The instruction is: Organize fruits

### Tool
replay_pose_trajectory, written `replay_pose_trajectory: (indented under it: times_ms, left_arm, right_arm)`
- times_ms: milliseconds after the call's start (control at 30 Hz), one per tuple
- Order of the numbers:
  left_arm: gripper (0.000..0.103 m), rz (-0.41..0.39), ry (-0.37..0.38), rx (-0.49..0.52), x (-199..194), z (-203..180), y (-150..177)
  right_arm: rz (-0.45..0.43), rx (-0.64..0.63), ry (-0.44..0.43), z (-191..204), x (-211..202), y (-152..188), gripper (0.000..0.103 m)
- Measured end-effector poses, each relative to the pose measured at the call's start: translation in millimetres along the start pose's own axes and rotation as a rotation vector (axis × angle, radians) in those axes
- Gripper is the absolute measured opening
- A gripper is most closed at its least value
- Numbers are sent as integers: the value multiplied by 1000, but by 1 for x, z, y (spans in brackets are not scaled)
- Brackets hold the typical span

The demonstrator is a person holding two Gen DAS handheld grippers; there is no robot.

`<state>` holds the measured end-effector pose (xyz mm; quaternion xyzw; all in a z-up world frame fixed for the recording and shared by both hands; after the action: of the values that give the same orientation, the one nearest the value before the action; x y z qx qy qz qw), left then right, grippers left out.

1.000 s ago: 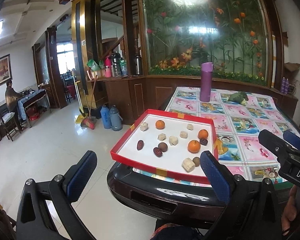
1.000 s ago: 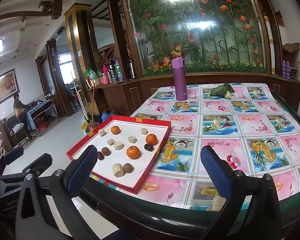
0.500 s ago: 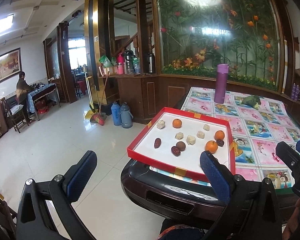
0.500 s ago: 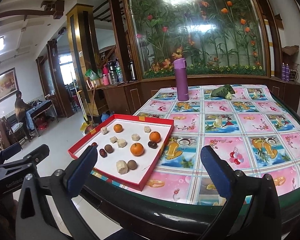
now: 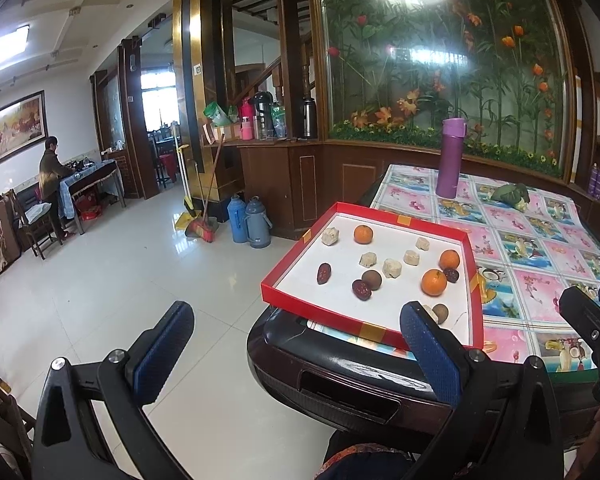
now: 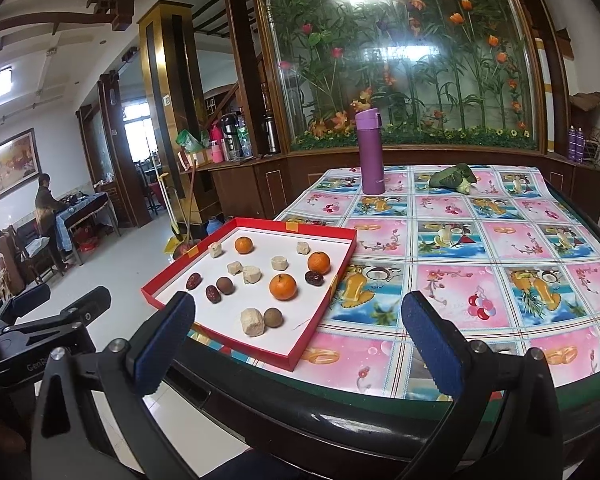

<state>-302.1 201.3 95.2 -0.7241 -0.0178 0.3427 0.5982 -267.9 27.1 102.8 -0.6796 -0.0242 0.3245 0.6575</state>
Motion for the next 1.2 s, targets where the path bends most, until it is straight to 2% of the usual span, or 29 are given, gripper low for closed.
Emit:
replay_pose_trajectory:
  times_ms: [333, 600, 767, 1033, 1200]
  left_arm:
    - [103, -5, 51, 25, 0, -7, 2]
    - [103, 23, 114, 65, 5, -22, 6]
    - [103, 55, 145, 105, 21, -36, 12]
    - [103, 170, 226, 114, 53, -50, 29]
    - [103, 174, 247, 130, 61, -53, 33]
  right_arm:
    - [3, -1, 7, 1, 1, 2, 103]
    - [-11, 30, 63, -17, -2, 2, 103]
    - [-2, 83, 82, -31, -1, 3, 103]
    - [17, 104, 104, -37, 2, 5, 103]
    - [20, 71, 115, -26, 2, 6, 103]
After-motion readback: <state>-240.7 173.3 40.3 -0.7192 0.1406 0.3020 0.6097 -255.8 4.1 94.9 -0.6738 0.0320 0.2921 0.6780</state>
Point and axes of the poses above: each gripper's, at about its wrist camera, not at the fingertips, and x roughly the way its jaws point, z to its left, y to its underside, the point moved 2 cm from there along x, roughly the way its jaws point, and after that the axes turned 7 degrees about -x, right-handed, at the moved point
